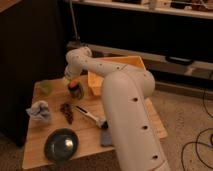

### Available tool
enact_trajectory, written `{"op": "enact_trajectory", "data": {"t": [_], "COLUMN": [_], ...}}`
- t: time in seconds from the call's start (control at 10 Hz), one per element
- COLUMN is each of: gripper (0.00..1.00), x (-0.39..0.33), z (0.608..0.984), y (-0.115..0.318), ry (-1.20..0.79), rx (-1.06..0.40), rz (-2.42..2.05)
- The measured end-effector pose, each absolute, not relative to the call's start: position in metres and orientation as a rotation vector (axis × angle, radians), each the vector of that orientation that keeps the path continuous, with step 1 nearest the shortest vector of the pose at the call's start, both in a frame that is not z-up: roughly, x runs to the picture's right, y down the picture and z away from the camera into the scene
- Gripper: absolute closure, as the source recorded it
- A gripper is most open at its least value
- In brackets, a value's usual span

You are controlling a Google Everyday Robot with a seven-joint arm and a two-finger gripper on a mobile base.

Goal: Place apple in metal cup

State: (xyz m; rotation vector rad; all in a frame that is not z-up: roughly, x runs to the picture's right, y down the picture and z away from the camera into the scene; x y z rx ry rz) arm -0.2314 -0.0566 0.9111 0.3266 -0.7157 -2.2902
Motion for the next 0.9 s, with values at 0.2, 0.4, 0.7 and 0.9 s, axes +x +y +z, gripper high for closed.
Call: {"op": "enact_trajectory", "data": {"t": [0.2,0.4,0.7,0.9], "gripper": [0.23,0.2,0.2,0.2], "x": [-0.23,-0.229,-0.223,-0.207], "z": [0.914,0.916,0.911,0.894], "y": [-0.054,-0.054,-0.062,-0.081], "ry": [-0.721,-0.721,-0.718,-0.707], "rx": [0.319,0.311,0.343,0.397], "rz": [-2.287,-2.28,-2.24,-2.196]}}
